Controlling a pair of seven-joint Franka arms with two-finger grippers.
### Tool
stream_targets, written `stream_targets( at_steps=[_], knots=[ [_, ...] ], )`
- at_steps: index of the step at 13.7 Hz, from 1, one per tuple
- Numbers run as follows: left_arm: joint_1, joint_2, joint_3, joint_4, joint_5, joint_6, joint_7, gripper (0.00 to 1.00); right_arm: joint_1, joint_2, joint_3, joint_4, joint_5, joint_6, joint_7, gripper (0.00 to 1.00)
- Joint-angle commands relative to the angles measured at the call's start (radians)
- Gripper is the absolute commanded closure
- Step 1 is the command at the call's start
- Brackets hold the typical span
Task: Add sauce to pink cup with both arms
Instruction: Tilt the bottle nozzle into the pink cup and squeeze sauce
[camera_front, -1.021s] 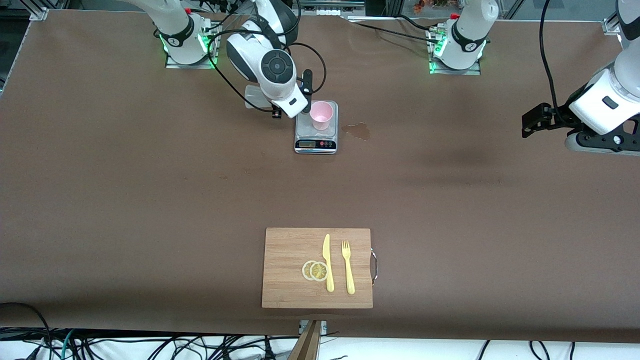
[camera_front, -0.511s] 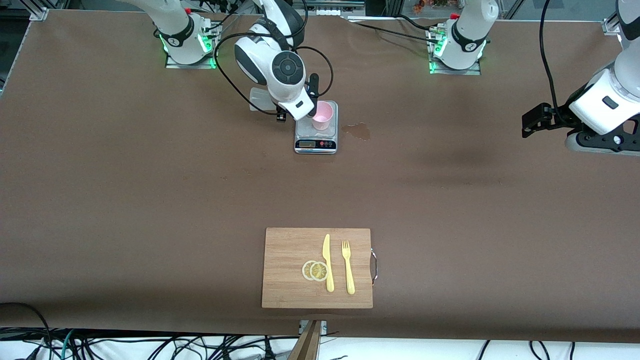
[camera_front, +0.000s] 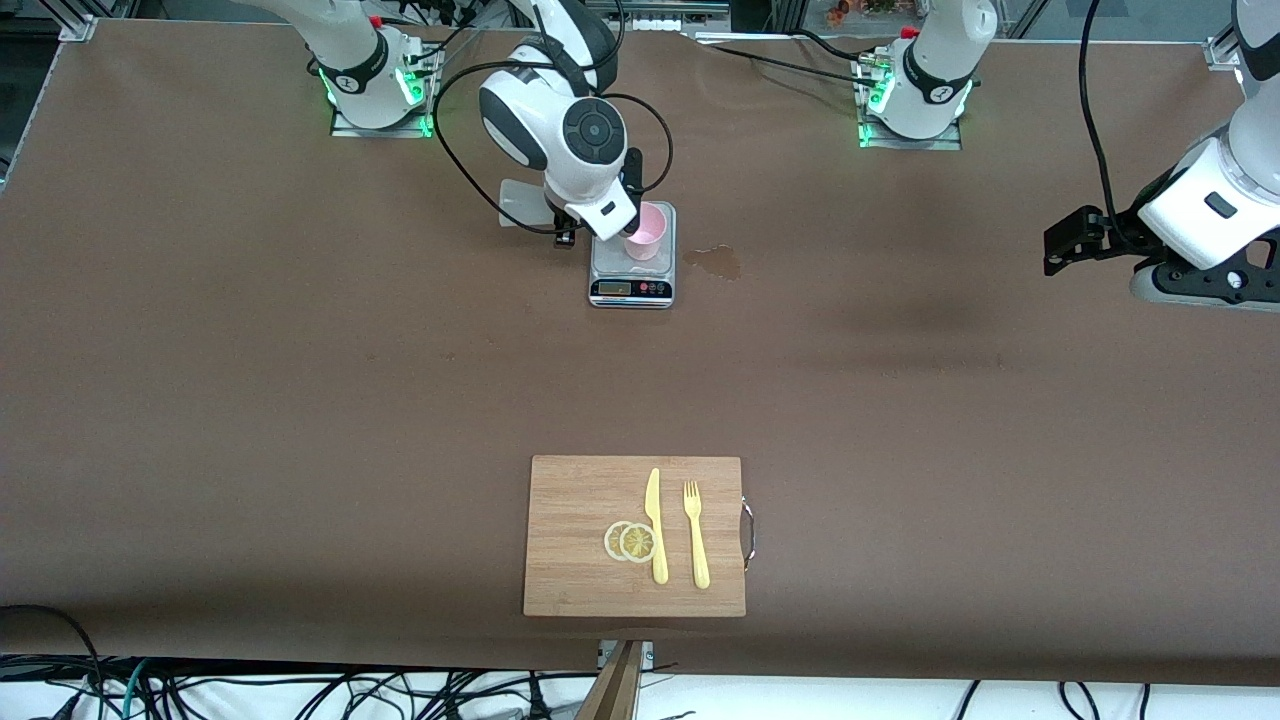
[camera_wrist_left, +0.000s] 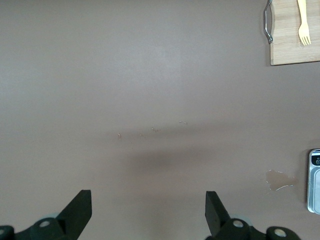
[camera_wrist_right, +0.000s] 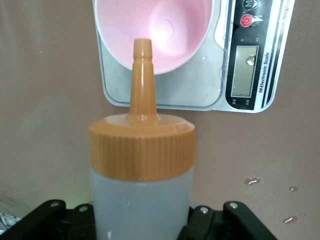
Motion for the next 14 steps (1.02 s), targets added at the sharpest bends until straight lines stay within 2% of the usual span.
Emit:
stream_targets(
  at_steps=[1, 6, 14],
  knots=[
    [0.005, 0.006, 0.002, 0.024, -0.007, -0.021, 0.024, 0.00, 0.019, 0.020, -0.001, 0.052, -0.038, -0.043, 0.030, 0.88],
    [0.005, 0.005, 0.001, 0.024, -0.007, -0.021, 0.023, 0.00, 0.031, 0.043, -0.001, 0.084, -0.085, -0.081, 0.031, 0.88],
    [0.005, 0.005, 0.002, 0.024, -0.007, -0.021, 0.024, 0.00, 0.023, 0.046, -0.002, 0.093, -0.066, -0.092, 0.031, 0.87]
  ],
)
